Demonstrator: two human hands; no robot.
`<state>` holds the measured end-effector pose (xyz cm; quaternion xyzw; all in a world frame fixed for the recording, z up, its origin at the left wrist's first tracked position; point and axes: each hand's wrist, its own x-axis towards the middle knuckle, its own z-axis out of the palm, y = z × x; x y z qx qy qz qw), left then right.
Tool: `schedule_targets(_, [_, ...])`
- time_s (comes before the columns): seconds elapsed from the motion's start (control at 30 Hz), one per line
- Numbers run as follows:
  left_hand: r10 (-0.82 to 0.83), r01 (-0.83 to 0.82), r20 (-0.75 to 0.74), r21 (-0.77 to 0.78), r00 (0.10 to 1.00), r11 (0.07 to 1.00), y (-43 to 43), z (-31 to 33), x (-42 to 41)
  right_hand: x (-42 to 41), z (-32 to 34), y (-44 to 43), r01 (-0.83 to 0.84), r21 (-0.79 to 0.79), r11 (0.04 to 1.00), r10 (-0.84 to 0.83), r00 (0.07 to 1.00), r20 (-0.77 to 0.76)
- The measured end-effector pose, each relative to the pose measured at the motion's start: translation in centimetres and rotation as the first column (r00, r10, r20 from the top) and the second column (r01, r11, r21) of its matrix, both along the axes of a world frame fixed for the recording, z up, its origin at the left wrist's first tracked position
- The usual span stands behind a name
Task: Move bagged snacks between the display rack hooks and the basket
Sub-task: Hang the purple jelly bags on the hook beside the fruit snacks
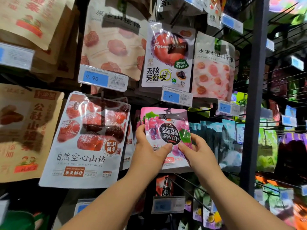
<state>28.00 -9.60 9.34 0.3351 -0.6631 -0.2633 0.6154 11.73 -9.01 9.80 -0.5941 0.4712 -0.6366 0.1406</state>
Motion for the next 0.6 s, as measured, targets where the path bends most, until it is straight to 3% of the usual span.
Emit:
schedule_targets(0.1, [0.233, -0.204, 0.178, -0.163, 0.956, 0.965, 0.5, -1.3, -0.6, -0.1, -1.3, -1.0, 0.126, 0.036, 0.991, -0.119, 0.981, -0.156])
schedule_targets(0.17, [0.314, -0.276, 0.236, -0.179, 0.92, 0.944, 0.1, -2.2, -0.8, 0.1, -1.7, -1.2, 0.146, 0.044, 0.988, -0.132, 0.963, -0.233])
schedule_targets(0.43, [0.145, -0.129, 0.199, -0.09, 0.969, 0.987, -3.0, -3.2, -1.2, 0.2, -1.9, -3.2, -0.095, 0.144, 0.985, 0.115, 0.983, -0.144])
schedule_targets(0.6, [0.186, -0.176, 0.214, -0.062, 0.959, 0.982, -5.7, -3.0, -1.5, 0.2, -1.7, -5.9, -0.064, 0.222, 0.973, 0.101, 0.982, -0.16])
